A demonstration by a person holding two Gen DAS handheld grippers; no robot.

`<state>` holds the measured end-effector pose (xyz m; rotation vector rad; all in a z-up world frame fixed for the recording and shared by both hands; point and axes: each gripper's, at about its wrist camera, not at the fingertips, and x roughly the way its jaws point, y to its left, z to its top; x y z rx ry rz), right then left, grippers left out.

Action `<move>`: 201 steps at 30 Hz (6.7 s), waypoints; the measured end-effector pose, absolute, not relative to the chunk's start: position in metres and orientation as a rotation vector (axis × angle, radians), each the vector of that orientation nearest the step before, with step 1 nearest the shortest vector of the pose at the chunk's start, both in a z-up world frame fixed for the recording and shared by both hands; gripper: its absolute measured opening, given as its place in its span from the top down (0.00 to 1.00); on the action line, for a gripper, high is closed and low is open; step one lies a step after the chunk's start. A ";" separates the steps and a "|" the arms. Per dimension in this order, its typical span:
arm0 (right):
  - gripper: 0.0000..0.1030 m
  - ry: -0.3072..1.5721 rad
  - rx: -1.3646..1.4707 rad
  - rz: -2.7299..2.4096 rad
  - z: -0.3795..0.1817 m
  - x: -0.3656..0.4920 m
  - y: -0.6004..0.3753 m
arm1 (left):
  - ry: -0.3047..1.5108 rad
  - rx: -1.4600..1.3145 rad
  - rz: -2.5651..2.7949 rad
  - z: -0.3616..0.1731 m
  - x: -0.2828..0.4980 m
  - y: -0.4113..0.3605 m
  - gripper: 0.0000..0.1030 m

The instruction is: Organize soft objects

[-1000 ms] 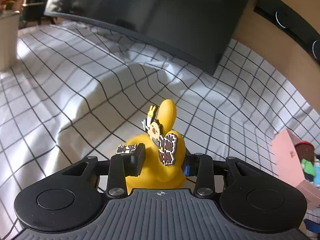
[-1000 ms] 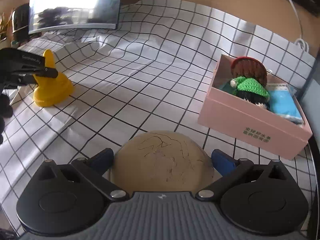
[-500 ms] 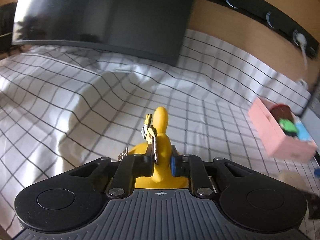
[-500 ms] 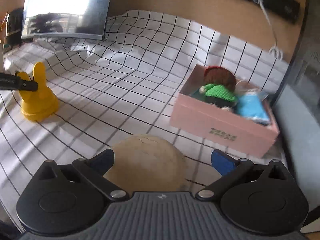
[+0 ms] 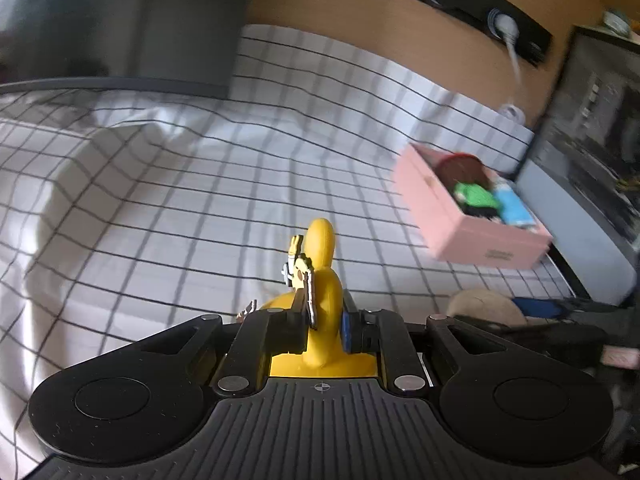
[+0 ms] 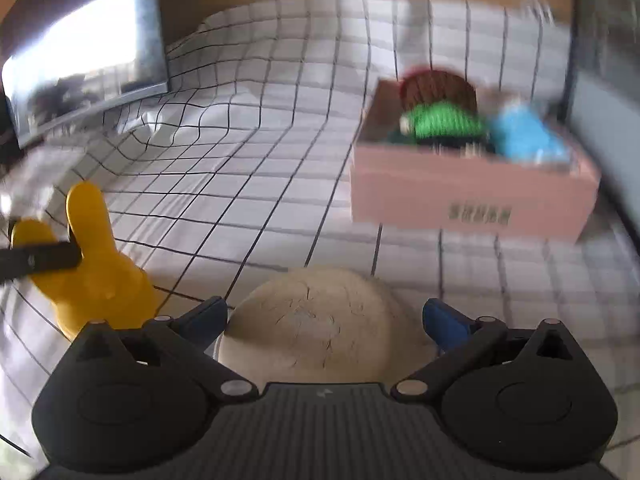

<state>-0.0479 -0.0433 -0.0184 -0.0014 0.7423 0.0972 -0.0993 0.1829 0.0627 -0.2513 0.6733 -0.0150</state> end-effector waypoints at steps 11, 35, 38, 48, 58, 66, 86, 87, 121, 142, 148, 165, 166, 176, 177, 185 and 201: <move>0.04 0.738 -0.053 0.132 0.009 -0.078 -0.060 | 0.670 -0.165 -0.197 0.084 -0.100 0.157 0.83; 0.04 0.621 -0.125 -0.137 0.045 -0.134 -0.124 | 0.512 -0.014 -0.454 0.070 0.171 -0.001 0.80; 0.04 0.626 -0.116 -0.146 0.045 -0.130 -0.130 | 0.484 -0.064 -0.452 0.068 0.165 0.005 0.79; 0.04 0.544 -0.144 -0.109 0.064 -0.094 -0.130 | 0.493 -0.150 -0.421 0.114 0.148 0.043 0.75; 0.04 0.487 0.004 -0.098 0.070 0.034 -0.145 | 0.556 -0.239 -0.333 0.111 0.125 0.080 0.75; 0.08 0.506 0.015 -0.047 0.047 0.106 -0.138 | 0.706 -0.301 -0.219 0.086 0.081 0.103 0.75; 0.29 0.501 0.019 -0.118 0.049 0.033 -0.129 | 0.830 -0.261 -0.160 0.063 0.021 0.125 0.75; 0.29 0.502 0.024 -0.115 0.049 0.038 -0.127 | 0.833 -0.260 -0.154 0.063 0.018 0.126 0.75; 0.00 0.718 -0.059 -0.237 -0.014 -0.059 -0.139 | 0.677 -0.043 0.036 -0.015 -0.021 0.032 0.32; 0.00 0.627 -0.056 -0.191 -0.022 -0.054 -0.147 | 0.642 -0.015 0.066 -0.022 -0.010 0.025 0.28; 0.00 0.627 -0.056 -0.190 -0.022 -0.054 -0.147 | 0.642 -0.015 0.062 -0.022 -0.010 0.026 0.28; 0.00 0.627 -0.056 -0.189 -0.022 -0.055 -0.147 | 0.642 -0.015 0.061 -0.022 -0.010 0.026 0.28; 0.00 0.627 -0.056 -0.189 -0.022 -0.054 -0.147 | 0.642 -0.015 0.061 -0.022 -0.010 0.026 0.28; 0.00 0.627 -0.056 -0.189 -0.023 -0.054 -0.147 | 0.642 -0.015 0.061 -0.022 -0.009 0.026 0.28; 0.00 0.627 -0.056 -0.189 -0.023 -0.054 -0.147 | 0.642 -0.015 0.061 -0.022 -0.010 0.026 0.28; 0.00 0.627 -0.056 -0.188 -0.023 -0.054 -0.147 | 0.642 -0.015 0.061 -0.022 -0.010 0.026 0.28; 0.00 0.627 -0.056 -0.188 -0.023 -0.054 -0.147 | 0.642 -0.014 0.061 -0.021 -0.009 0.026 0.28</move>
